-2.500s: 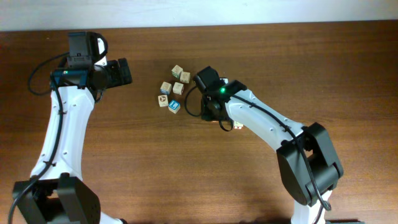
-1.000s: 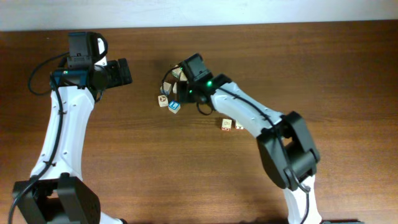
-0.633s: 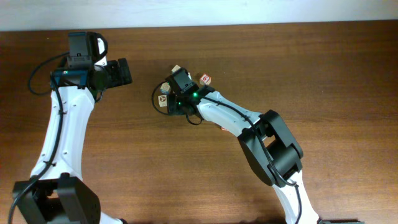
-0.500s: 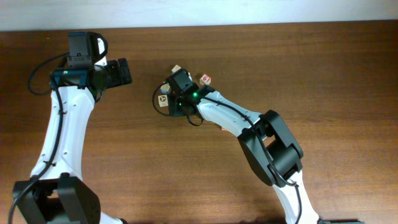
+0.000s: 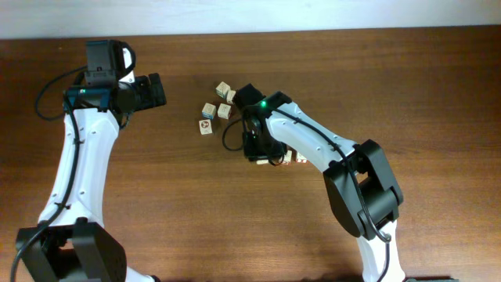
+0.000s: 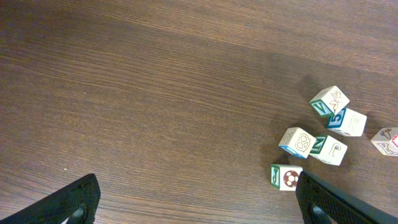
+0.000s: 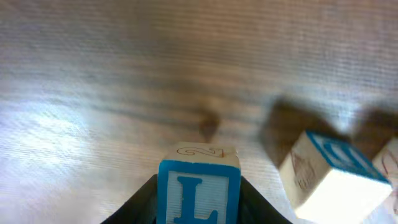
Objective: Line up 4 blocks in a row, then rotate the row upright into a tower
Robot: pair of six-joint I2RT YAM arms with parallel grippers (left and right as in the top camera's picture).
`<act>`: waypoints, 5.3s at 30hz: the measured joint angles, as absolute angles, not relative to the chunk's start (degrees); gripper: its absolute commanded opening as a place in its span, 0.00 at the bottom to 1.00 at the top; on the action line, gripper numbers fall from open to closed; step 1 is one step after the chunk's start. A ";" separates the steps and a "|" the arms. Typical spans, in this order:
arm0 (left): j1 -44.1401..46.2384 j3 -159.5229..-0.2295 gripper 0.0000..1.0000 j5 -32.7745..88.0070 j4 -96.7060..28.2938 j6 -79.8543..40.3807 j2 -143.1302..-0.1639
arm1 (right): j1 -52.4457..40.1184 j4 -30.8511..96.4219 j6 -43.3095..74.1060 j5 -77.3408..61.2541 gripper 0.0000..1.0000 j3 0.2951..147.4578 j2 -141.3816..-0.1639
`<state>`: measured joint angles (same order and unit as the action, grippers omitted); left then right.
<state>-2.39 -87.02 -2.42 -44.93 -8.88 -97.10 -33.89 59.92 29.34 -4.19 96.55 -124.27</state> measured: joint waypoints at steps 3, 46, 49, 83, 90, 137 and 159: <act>-2.39 -87.02 0.99 -2.42 -44.88 -8.88 -97.10 | -33.89 64.34 29.32 -4.19 0.36 96.53 -124.27; -2.39 -87.02 0.99 -2.42 -44.86 -8.88 -97.10 | -33.54 55.27 26.94 1.50 0.41 93.56 -125.40; -2.39 -87.02 0.99 -2.42 -44.86 -8.88 -97.10 | -32.97 57.52 26.39 -0.30 0.44 94.50 -125.40; -2.39 -87.02 0.99 -2.42 -44.84 -8.88 -97.10 | -37.21 16.91 24.03 0.32 0.58 105.86 -134.47; -2.39 -87.02 0.99 -2.42 -44.86 -8.88 -97.10 | -37.54 15.05 25.04 -2.33 0.58 105.93 -137.40; -2.33 -87.05 0.99 -2.42 -44.84 -8.91 -97.10 | -33.89 42.41 35.57 3.84 0.47 79.26 -115.66; -2.33 -87.05 0.99 -2.42 -45.06 -8.91 -97.10 | -37.47 47.55 23.99 3.64 0.33 87.96 -119.33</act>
<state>-2.33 -87.05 -2.42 -45.06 -8.91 -97.10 -37.47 47.55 23.99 3.64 87.96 -119.33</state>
